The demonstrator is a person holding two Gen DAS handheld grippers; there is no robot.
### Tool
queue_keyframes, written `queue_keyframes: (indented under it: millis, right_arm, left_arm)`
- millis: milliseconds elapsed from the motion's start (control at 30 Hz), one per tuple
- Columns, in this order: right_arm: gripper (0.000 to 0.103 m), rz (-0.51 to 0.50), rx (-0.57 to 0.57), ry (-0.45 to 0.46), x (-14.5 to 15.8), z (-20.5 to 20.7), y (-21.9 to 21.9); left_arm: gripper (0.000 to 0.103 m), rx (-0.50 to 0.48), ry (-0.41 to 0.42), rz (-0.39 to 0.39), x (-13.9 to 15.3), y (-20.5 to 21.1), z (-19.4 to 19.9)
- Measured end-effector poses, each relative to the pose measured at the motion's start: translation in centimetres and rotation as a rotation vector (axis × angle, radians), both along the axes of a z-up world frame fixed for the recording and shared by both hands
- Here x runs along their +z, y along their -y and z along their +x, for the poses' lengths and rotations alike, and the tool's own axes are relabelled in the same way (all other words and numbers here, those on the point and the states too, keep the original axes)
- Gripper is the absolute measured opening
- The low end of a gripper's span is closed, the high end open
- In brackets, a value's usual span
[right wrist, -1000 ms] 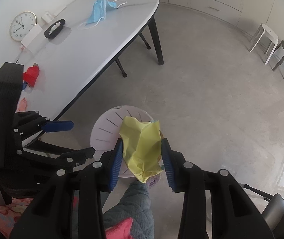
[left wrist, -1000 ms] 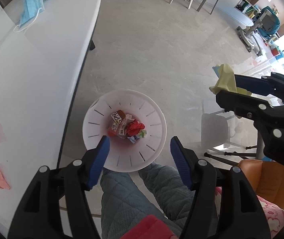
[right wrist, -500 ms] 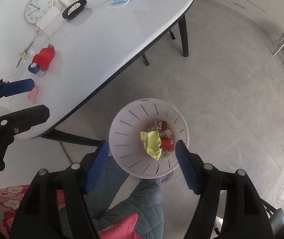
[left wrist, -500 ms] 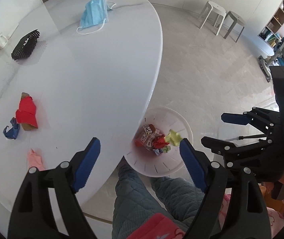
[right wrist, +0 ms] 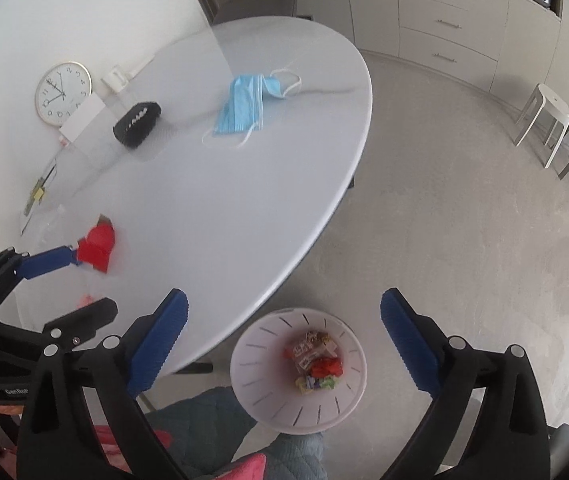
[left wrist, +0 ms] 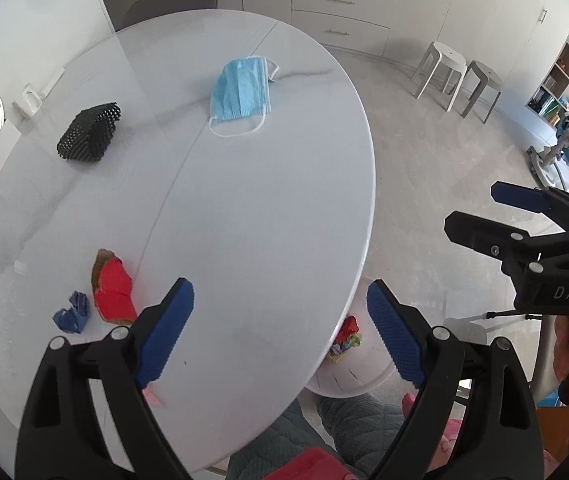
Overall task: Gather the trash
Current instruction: 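Grasp the black plastic net with the left tool while the right tool grasps the blue face mask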
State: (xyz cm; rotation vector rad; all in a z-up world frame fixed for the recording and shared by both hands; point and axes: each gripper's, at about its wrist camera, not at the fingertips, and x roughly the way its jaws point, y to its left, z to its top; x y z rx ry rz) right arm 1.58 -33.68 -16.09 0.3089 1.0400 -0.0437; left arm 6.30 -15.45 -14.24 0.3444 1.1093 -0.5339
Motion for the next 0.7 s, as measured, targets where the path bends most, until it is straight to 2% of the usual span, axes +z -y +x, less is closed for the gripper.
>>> queue_keyframes:
  millis: [100, 267, 433, 533, 700]
  right_arm:
    - [0.1, -0.023, -0.006, 0.043, 1.7, 2.9, -0.9]
    - [0.1, -0.042, -0.003, 0.079, 3.6, 8.1, -1.9]
    - [0.1, -0.045, 0.006, 0.083, 4.1, 13.8, -3.0]
    - [0.1, -0.037, 0.007, 0.072, 4.0, 17.2, -3.6]
    - [0.1, -0.014, -0.037, 0.04, 2.2, 23.0, -3.9]
  left_arm:
    - [0.091, 0.017, 0.029, -0.008, 1.1, -0.5, 2.4]
    - [0.092, 0.075, 0.07, -0.029, 2.8, -2.1, 7.8]
    - [0.093, 0.173, 0.103, -0.037, 3.4, -4.6, 14.5]
    - [0.095, 0.24, 0.121, -0.013, 2.6, -6.2, 18.6]
    - [0.095, 0.406, 0.059, 0.002, -0.5, -9.4, 25.7]
